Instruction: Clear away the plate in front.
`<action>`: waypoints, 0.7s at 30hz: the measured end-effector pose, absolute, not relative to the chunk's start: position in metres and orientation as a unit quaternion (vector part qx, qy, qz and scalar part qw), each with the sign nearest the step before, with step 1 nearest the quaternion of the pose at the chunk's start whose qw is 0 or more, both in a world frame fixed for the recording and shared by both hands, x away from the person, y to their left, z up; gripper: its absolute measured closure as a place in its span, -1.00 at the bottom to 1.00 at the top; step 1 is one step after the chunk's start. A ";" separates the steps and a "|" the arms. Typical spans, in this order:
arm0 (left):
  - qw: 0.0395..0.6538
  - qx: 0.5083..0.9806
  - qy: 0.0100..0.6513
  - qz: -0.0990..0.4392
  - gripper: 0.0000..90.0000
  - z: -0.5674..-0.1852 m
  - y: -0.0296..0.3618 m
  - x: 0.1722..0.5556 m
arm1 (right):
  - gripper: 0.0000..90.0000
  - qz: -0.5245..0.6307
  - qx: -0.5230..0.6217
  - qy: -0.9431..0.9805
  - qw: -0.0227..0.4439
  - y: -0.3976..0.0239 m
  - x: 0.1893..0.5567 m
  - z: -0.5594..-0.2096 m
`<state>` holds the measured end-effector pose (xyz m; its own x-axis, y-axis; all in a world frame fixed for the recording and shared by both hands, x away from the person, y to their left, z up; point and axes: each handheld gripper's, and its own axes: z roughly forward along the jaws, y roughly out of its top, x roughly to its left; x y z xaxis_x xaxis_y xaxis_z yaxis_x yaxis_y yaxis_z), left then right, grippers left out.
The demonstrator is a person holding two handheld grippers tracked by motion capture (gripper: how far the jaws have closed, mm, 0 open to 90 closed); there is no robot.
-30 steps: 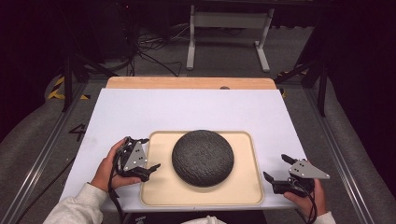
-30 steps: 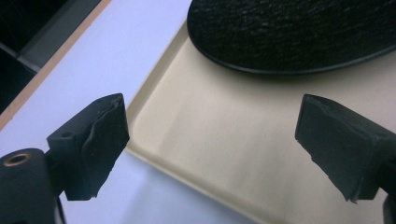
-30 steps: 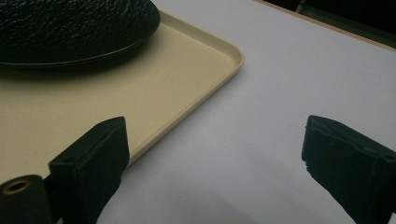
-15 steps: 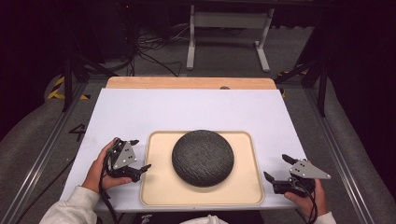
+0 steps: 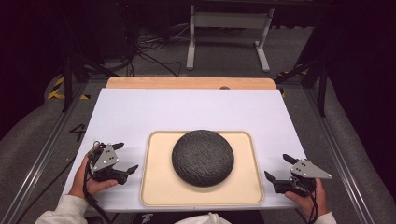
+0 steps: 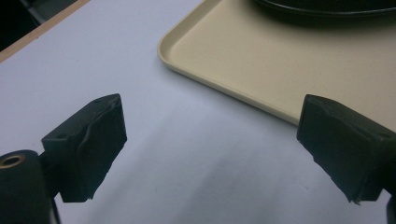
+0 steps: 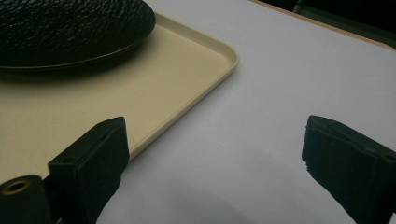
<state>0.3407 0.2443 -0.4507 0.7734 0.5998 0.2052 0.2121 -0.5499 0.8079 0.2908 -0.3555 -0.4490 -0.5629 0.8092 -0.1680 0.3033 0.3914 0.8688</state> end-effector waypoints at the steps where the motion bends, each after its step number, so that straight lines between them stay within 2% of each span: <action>1: 0.414 0.845 0.243 0.234 -0.80 -0.451 0.247 0.340 | -0.82 0.420 0.357 0.778 0.301 -0.356 0.291 -0.449; 21: 0.456 0.814 0.290 0.215 -0.80 -0.458 0.284 0.322 | -0.82 0.418 0.356 0.778 0.306 -0.358 0.286 -0.449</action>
<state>0.3222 0.2837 -0.4578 0.7396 0.6675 0.0865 0.2747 -0.4167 0.8665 0.2865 -0.3583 -0.4493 -0.5591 0.8099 -0.1772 0.2984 0.3959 0.8684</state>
